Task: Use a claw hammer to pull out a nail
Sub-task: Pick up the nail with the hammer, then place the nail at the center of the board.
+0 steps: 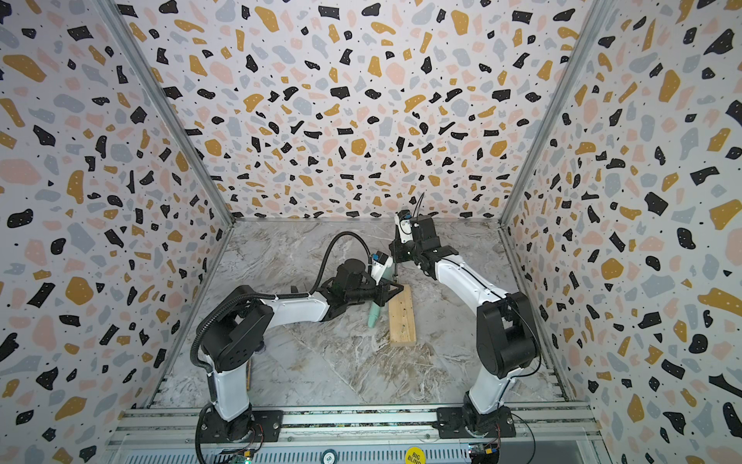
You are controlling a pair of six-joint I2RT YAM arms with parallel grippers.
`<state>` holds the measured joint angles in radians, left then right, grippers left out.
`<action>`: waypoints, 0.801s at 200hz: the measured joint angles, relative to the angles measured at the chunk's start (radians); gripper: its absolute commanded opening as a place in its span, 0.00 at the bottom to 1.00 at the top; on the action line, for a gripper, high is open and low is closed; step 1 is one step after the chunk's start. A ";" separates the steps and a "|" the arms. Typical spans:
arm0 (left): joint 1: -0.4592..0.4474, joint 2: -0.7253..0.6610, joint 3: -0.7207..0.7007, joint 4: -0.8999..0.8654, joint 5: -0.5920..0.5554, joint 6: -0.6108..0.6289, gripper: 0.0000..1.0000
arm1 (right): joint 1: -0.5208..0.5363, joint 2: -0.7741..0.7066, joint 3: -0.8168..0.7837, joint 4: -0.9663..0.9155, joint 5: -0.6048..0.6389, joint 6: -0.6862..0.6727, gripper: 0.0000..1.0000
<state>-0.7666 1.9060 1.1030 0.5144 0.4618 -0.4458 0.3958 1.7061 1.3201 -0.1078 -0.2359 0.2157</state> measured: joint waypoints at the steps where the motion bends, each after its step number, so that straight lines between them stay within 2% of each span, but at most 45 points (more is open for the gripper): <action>1: 0.001 -0.003 -0.002 -0.003 -0.001 0.000 0.00 | 0.000 0.000 0.000 0.000 0.000 0.000 0.00; 27: 0.005 -0.080 -0.072 -0.061 -0.035 0.013 0.00 | 0.003 0.000 -0.008 0.015 0.018 0.000 0.00; 88: -0.017 -0.359 -0.342 -0.299 -0.140 0.098 0.00 | 0.003 0.000 -0.009 0.038 0.032 0.000 0.00; 128: -0.071 -0.509 -0.488 -0.380 -0.157 0.089 0.00 | 0.003 0.000 -0.010 0.041 0.032 0.000 0.00; 160: -0.151 -0.543 -0.573 -0.409 -0.154 0.032 0.00 | 0.003 0.000 -0.015 0.041 0.032 0.000 0.00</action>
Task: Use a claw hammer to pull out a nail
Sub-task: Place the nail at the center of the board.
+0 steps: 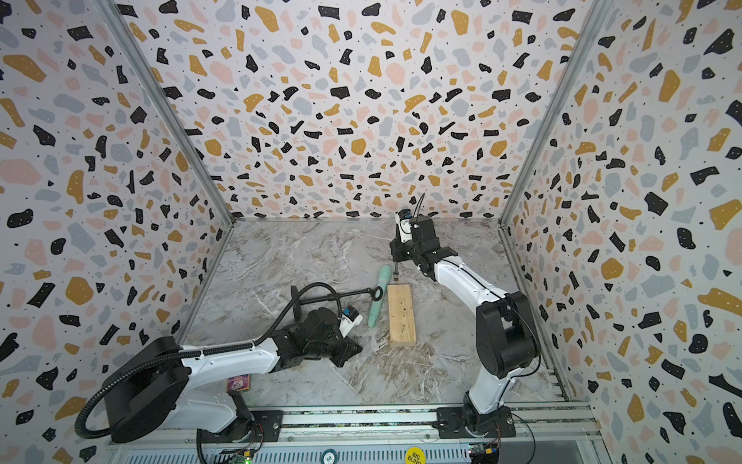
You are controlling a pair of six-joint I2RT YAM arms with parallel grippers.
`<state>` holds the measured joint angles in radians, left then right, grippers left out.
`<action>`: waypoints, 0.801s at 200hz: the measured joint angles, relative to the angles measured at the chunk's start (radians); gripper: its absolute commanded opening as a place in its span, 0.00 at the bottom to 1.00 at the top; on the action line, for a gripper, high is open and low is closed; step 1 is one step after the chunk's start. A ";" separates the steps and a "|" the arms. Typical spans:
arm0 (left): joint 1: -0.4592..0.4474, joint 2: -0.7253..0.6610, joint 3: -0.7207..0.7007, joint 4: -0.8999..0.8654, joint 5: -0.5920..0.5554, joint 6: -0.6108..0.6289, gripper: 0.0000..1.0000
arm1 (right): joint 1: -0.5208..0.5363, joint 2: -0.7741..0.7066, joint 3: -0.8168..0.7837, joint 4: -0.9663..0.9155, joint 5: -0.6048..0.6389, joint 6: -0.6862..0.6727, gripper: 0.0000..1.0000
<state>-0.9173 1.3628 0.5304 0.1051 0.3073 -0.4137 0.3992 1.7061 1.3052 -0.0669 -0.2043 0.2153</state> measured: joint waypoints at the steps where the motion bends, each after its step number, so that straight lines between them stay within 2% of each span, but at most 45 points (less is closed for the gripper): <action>1: -0.002 -0.001 -0.002 0.000 0.001 -0.003 0.00 | 0.000 0.000 0.000 0.000 0.000 0.000 0.00; 50: -0.046 -0.058 -0.127 0.085 0.020 -0.202 0.00 | 0.000 -0.003 -0.033 0.012 -0.008 0.001 0.00; 91: -0.052 -0.085 -0.148 0.125 0.003 -0.338 0.00 | 0.000 -0.016 -0.063 0.016 -0.019 0.000 0.00; 120: -0.056 -0.083 -0.146 0.092 0.001 -0.410 0.00 | 0.000 -0.037 -0.073 0.024 -0.029 0.000 0.00; 160: -0.060 -0.081 -0.129 -0.013 -0.003 -0.445 0.00 | 0.000 -0.077 -0.092 0.043 -0.034 -0.007 0.00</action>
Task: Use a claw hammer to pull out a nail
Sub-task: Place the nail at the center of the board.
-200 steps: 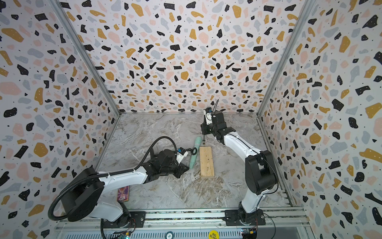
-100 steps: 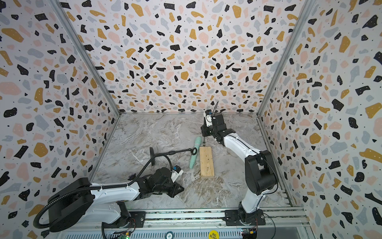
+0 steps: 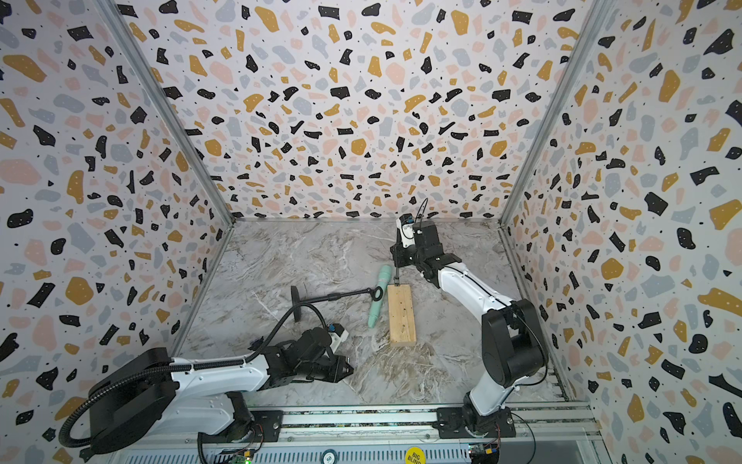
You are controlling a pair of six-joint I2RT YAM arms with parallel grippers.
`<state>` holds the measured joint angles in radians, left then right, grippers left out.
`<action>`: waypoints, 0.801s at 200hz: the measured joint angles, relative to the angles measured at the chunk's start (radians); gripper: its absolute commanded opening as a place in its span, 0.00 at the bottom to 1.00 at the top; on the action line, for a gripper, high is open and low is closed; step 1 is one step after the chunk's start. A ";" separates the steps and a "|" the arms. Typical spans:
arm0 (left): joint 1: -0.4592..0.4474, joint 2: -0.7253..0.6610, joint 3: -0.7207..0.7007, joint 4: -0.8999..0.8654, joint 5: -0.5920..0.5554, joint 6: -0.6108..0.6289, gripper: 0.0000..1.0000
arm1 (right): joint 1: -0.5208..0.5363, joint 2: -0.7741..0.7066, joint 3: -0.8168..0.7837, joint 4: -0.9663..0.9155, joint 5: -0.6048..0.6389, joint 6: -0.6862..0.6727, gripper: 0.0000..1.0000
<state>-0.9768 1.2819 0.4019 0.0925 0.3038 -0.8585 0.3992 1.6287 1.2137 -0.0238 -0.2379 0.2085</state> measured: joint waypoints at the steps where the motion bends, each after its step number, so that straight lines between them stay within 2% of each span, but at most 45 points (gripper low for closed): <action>1: 0.000 0.001 0.001 -0.003 0.000 0.000 0.00 | 0.000 -0.001 -0.001 0.002 0.000 0.000 0.00; 46: 0.000 0.055 0.039 -0.076 -0.010 -0.027 0.00 | 0.000 -0.014 -0.023 0.017 -0.002 0.000 0.00; 79: -0.001 0.079 0.074 -0.116 -0.007 -0.036 0.09 | 0.000 -0.014 -0.024 0.018 0.000 -0.001 0.00; 97: -0.001 0.092 0.084 -0.117 -0.001 -0.039 0.18 | 0.000 -0.014 -0.026 0.021 0.000 0.000 0.00; 160: -0.001 0.091 0.090 -0.120 0.005 -0.052 0.22 | -0.013 -0.016 -0.046 0.025 0.021 0.000 0.00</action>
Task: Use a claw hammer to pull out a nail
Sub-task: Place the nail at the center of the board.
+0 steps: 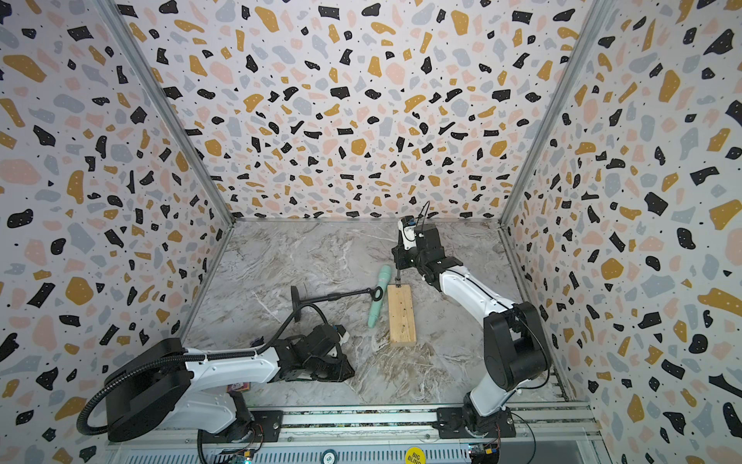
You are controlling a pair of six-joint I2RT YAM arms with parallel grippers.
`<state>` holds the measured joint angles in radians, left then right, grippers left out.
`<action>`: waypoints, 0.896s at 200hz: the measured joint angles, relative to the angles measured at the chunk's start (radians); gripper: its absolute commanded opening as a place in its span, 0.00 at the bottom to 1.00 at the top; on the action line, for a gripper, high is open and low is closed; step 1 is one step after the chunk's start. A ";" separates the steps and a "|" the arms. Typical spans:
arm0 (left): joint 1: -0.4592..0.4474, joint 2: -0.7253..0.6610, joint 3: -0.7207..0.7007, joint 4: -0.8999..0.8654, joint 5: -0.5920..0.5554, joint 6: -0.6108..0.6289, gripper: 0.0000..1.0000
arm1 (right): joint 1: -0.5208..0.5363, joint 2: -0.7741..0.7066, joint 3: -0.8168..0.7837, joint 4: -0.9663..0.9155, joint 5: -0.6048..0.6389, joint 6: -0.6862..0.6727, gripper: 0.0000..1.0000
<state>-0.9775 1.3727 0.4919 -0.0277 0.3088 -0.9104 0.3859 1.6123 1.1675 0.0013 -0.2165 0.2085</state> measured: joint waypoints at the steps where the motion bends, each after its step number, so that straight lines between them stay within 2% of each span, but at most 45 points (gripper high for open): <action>1: 0.000 0.000 0.000 0.000 0.000 0.000 0.22 | 0.000 0.000 -0.001 0.000 0.000 0.000 0.00; 65: 0.000 0.001 0.022 -0.048 -0.017 0.024 0.21 | -0.017 -0.006 -0.015 0.000 0.010 0.000 0.00; 99: -0.001 -0.036 0.063 -0.106 -0.062 0.115 0.34 | -0.018 -0.006 -0.019 0.000 0.009 0.000 0.00; 122: -0.010 -0.063 0.099 -0.120 -0.079 0.204 0.47 | -0.018 -0.006 -0.025 0.000 0.009 0.000 0.00; 147: -0.070 -0.083 0.146 -0.154 -0.109 0.316 0.55 | -0.021 -0.006 -0.029 0.000 0.008 0.000 0.00; 179: -0.142 -0.023 0.224 -0.212 -0.142 0.455 0.64 | -0.022 -0.008 -0.035 0.001 0.008 0.000 0.00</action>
<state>-1.1194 1.3502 0.7158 -0.2401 0.1673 -0.4549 0.3637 1.6039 1.1328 0.0021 -0.2081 0.2085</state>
